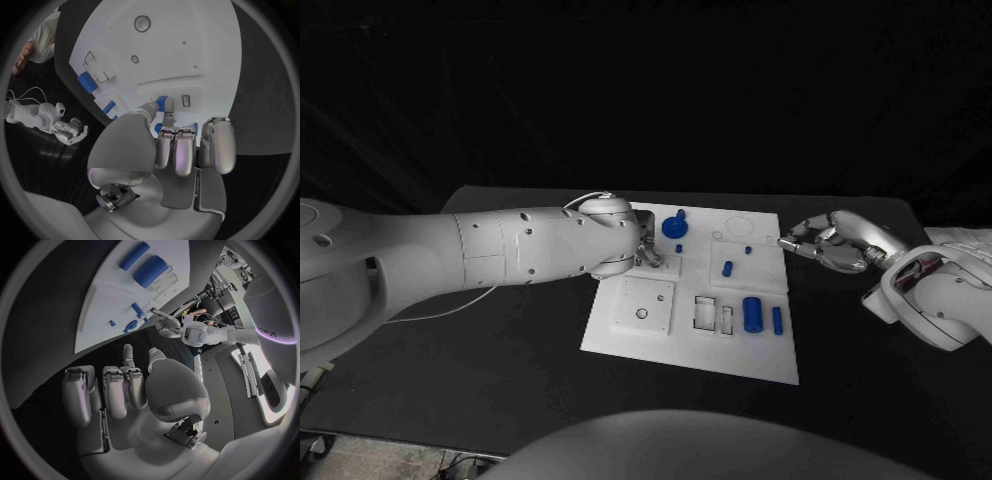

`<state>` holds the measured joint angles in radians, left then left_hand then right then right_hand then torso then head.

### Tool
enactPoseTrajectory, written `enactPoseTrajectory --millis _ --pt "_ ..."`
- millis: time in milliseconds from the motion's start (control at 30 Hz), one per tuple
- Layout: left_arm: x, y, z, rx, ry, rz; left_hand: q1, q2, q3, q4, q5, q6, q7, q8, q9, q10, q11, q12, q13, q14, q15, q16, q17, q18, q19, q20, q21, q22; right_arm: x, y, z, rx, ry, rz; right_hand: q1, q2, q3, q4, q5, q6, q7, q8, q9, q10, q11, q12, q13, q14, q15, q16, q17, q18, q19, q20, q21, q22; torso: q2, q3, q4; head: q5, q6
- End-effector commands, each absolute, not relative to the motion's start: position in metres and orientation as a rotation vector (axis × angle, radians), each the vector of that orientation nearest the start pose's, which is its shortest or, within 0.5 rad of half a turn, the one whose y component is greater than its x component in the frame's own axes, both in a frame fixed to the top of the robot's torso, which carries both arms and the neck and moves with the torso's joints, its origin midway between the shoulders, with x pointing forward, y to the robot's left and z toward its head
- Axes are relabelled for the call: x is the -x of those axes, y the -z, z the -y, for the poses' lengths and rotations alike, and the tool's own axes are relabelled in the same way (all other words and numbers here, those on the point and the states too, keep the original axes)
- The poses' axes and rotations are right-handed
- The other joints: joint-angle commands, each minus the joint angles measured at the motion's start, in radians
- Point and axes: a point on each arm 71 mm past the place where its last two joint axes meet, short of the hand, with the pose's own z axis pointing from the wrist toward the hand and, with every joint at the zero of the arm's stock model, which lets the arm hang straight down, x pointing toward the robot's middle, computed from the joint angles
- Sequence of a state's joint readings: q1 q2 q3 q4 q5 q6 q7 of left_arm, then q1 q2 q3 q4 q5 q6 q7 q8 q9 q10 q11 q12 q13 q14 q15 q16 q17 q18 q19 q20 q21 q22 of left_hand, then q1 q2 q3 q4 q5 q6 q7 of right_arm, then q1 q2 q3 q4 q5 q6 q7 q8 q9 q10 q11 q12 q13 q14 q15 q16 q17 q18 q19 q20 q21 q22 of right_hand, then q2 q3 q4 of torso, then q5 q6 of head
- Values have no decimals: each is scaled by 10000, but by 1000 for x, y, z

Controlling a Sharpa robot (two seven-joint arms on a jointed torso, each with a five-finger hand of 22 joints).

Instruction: Assemble the parts on the task board

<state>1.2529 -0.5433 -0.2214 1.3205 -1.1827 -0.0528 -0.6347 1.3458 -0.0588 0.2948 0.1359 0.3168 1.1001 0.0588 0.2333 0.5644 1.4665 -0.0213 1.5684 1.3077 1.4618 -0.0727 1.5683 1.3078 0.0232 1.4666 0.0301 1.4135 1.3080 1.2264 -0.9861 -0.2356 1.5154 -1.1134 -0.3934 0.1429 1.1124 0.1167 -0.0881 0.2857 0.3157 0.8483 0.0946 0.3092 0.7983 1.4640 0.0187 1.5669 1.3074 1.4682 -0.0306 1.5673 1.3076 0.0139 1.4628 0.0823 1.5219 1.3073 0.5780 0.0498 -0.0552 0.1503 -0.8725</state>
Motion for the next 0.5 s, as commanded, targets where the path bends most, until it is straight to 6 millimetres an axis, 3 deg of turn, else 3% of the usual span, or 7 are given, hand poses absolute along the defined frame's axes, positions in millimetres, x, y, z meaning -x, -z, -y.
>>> enactPoseTrajectory --millis 33,133,233,400,500 --pt "-495 266 -139 561 1867 -22472 93 -87 1012 -1008 -265 -95 -66 -18 20 1043 -43 24 2631 1090 -50 25 2630 90 540 32 -36 2201 -456 232 272 -692 -7958 -17557 119 -15 -66 -23 65 -61 6 -40 13 1068 49 39 2634 1026 48 35 2632 38 567 55 -47 2401 1 2 -7 -10 -1" --pt "-495 266 -140 559 1734 -22515 30 -115 813 -903 -683 -256 -113 -26 87 1043 -69 24 2631 1090 -57 25 2630 92 535 38 -47 2198 -456 232 273 -695 -7958 -17571 119 -15 -66 -23 65 -61 6 -40 13 1068 49 39 2634 1026 48 35 2632 38 567 55 -47 2401 0 1 -8 -10 -1" --pt "-495 267 -141 542 1546 -22592 -282 -77 442 -543 -1253 -394 -144 -59 111 1043 -102 24 2631 1090 -69 25 2630 93 533 26 -50 2197 -456 232 273 -698 -7955 -17584 119 -15 -66 -23 65 -61 6 -40 13 1068 49 39 2634 1026 48 35 2632 38 567 55 -47 2401 1 2 -6 -19 -1" --pt "-494 269 -143 361 1070 -22890 -1223 -298 -420 309 -2567 -534 -15 -186 28 1043 -3 24 2631 1090 -2 25 2630 96 525 60 -80 2189 -456 233 273 -697 -7958 -17597 121 -14 -71 -17 64 -60 8 -42 13 1068 49 39 2634 1026 48 35 2632 38 568 55 -46 2402 1 1 -3 -19 -1" --pt "-494 269 -144 263 846 -22992 -1754 -533 -897 735 -2686 -778 85 -315 -26 1043 55 24 2631 1090 38 25 2630 112 497 83 -164 2167 -455 233 273 -698 -7956 -17596 121 -14 -71 -17 64 -60 8 -42 13 1068 49 39 2634 1026 48 35 2632 38 568 55 -46 2402 2 2 -1 -22 -1"
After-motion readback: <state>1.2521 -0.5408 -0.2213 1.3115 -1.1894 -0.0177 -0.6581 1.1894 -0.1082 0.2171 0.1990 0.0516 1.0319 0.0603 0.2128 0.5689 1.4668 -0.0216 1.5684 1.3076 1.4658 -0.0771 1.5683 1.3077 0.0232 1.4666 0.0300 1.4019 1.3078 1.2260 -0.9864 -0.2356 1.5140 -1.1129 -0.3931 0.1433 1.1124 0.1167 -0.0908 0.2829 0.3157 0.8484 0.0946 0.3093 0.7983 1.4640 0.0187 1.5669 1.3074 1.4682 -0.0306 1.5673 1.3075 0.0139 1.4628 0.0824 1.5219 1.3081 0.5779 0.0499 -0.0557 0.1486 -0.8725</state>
